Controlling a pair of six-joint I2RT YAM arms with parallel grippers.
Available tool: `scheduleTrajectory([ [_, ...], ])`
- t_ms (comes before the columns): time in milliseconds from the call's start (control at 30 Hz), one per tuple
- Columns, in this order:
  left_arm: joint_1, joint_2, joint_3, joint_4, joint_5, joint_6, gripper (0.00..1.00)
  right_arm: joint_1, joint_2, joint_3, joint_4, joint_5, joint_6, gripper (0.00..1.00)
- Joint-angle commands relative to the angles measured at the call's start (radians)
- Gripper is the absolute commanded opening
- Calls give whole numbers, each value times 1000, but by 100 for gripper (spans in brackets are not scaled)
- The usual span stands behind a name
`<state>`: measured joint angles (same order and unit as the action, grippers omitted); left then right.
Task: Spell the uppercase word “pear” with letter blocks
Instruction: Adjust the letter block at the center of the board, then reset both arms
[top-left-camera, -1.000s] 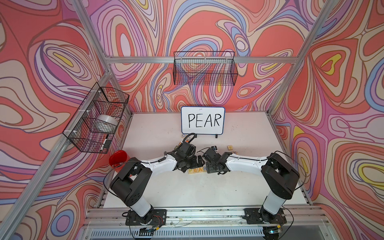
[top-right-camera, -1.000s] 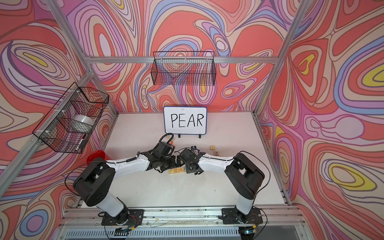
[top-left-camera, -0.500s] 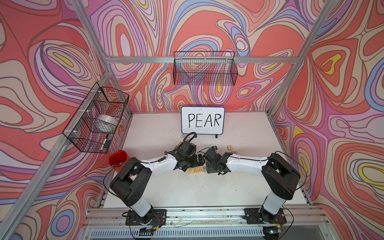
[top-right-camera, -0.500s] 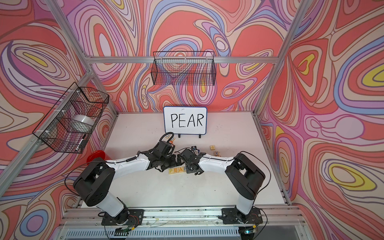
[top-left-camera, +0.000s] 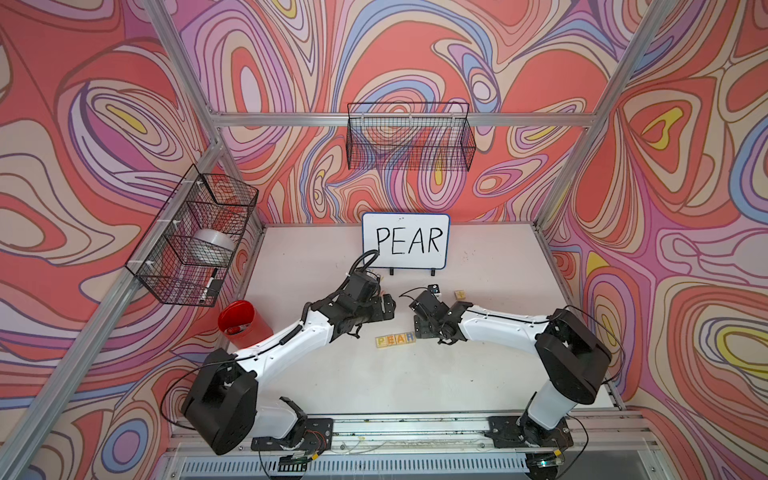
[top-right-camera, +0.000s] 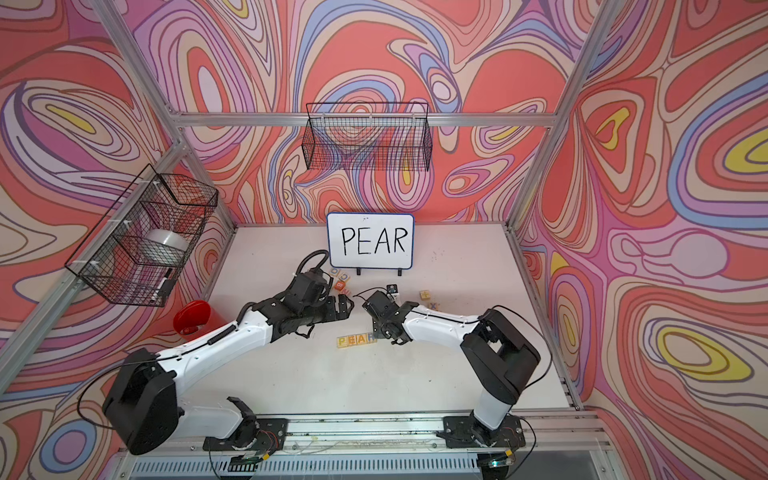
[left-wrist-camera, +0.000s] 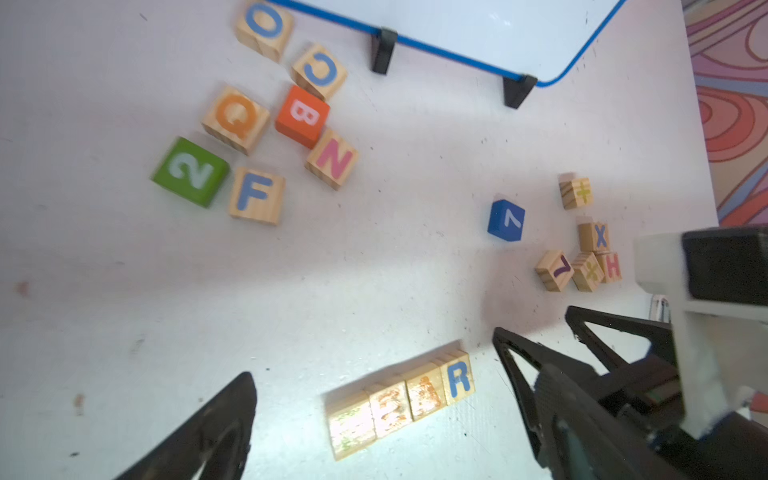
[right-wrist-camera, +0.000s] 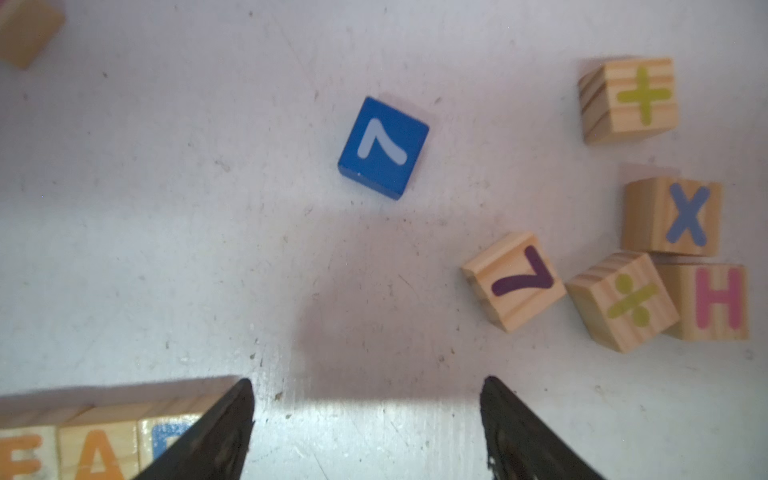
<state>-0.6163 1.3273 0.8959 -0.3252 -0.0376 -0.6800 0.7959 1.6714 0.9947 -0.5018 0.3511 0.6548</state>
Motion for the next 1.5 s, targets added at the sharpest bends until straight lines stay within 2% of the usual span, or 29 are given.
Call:
scheduleTrajectory([
  [0,20,-74,2,-98,-169,78,100,-26,-58,5,24,63,-3,88],
  [167,65,-127,7,-92,-300,179,100,-114,-118,32,42,122,-89,92],
  [333,88,-169,-31,32,-517,307,100,-225,-164,64,79,198,-179,96],
  [400,123,-180,-56,94,-560,333,100,-271,-174,62,101,238,-186,98],
  [533,220,-216,-161,288,-541,401,100,-373,-179,54,140,253,-144,98],
  [733,348,-235,-264,417,-566,490,100,-422,-218,1,198,379,-136,98],
  [800,380,-225,-318,514,-579,521,100,-447,-242,-23,210,401,-142,98],
  [967,405,-143,-459,791,-560,612,100,-505,-295,-98,266,441,-165,98],
  [1133,446,7,-535,1073,-481,645,100,-543,-318,-168,356,429,-227,98],
  [1233,449,116,-562,1258,-499,691,100,-563,-311,-178,347,439,-219,98],
  [1300,452,165,-572,1333,-493,705,100,-578,-312,-196,363,431,-228,98],
  [1400,453,142,-576,1295,-455,689,100,-592,-296,-255,467,443,-270,98],
  [1467,455,155,-606,1380,-441,706,100,-608,-274,-292,531,454,-280,98],
])
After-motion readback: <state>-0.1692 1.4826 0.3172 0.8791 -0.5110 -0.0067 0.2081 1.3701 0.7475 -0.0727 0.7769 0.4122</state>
